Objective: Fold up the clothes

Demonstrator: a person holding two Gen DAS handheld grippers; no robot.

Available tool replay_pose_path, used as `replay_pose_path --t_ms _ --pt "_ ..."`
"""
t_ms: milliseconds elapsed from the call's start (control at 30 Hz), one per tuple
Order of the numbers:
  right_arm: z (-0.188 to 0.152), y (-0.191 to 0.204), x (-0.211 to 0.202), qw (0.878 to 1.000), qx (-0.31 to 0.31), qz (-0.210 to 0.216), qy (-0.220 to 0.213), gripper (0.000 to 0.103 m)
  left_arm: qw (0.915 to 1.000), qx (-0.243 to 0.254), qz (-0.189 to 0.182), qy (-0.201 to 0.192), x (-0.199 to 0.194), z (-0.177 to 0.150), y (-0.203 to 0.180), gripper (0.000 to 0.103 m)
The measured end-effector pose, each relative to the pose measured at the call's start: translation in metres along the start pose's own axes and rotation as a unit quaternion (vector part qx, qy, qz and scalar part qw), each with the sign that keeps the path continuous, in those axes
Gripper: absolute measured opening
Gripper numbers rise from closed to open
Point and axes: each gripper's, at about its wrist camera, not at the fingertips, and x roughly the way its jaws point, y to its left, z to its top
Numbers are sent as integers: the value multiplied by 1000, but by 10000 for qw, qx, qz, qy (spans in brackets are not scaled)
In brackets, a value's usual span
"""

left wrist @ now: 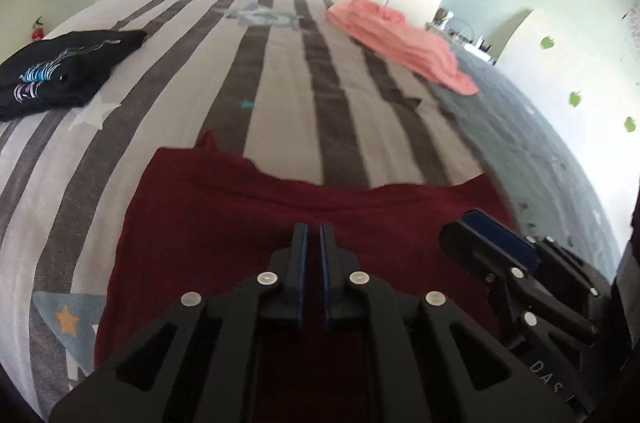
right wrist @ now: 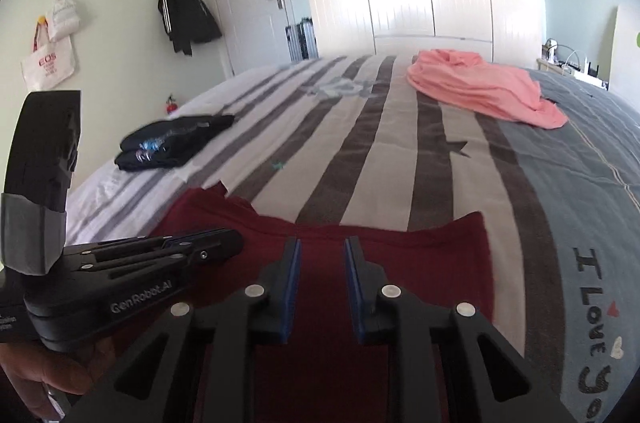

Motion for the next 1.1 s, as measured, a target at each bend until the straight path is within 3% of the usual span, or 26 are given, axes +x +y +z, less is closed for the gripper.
replay_pose_path --t_ms 100,200,233,267,367,433,500,567,600,633,667,733,800,967,1100 --pt "-11 -20 24 9991 44 -313 268 14 9999 -80 94 -86 -1 1 16 2" --pt "-16 -44 19 9969 113 -762 184 14 9988 -105 405 -241 -10 3 28 2" --pt "-16 -56 19 9964 238 -780 212 12 9982 -151 505 -302 -14 3 33 2" --pt "-17 -67 19 9963 383 -726 258 0 9973 -197 604 -363 -18 4 38 2" --pt "-14 -72 14 9964 245 -781 223 0 9939 -334 903 -546 -30 5 52 2" --pt "-13 -74 5 9959 253 -860 93 0 9914 -530 1008 -639 -39 5 64 18" --pt "-13 -81 -7 9952 386 -900 -32 4 9915 -835 790 -604 -52 2 81 26" --pt "-14 -89 -23 9947 544 -854 -183 26 9928 -789 639 -639 -69 -5 86 43" --pt "-16 -93 -33 9945 631 -785 -280 30 9934 -735 572 -665 -77 -9 87 55" --pt "-17 -96 -43 9941 718 -715 -378 42 9942 -678 484 -678 -84 -13 86 68" --pt "-19 -99 -52 9941 834 -565 -403 59 9950 -619 387 -686 -90 -17 85 72" --pt "-26 -98 -63 9943 955 -308 -370 69 9962 -508 218 -670 -100 -26 81 83" --pt "-35 -91 -67 9951 946 -114 -255 71 9976 -423 115 -531 -100 -34 75 90" --pt "-56 -77 -53 9945 986 240 244 74 9966 -778 -145 211 -59 -46 84 90" --pt "-60 -85 -35 9884 1355 523 441 78 9950 -886 -357 304 -44 -47 86 98"
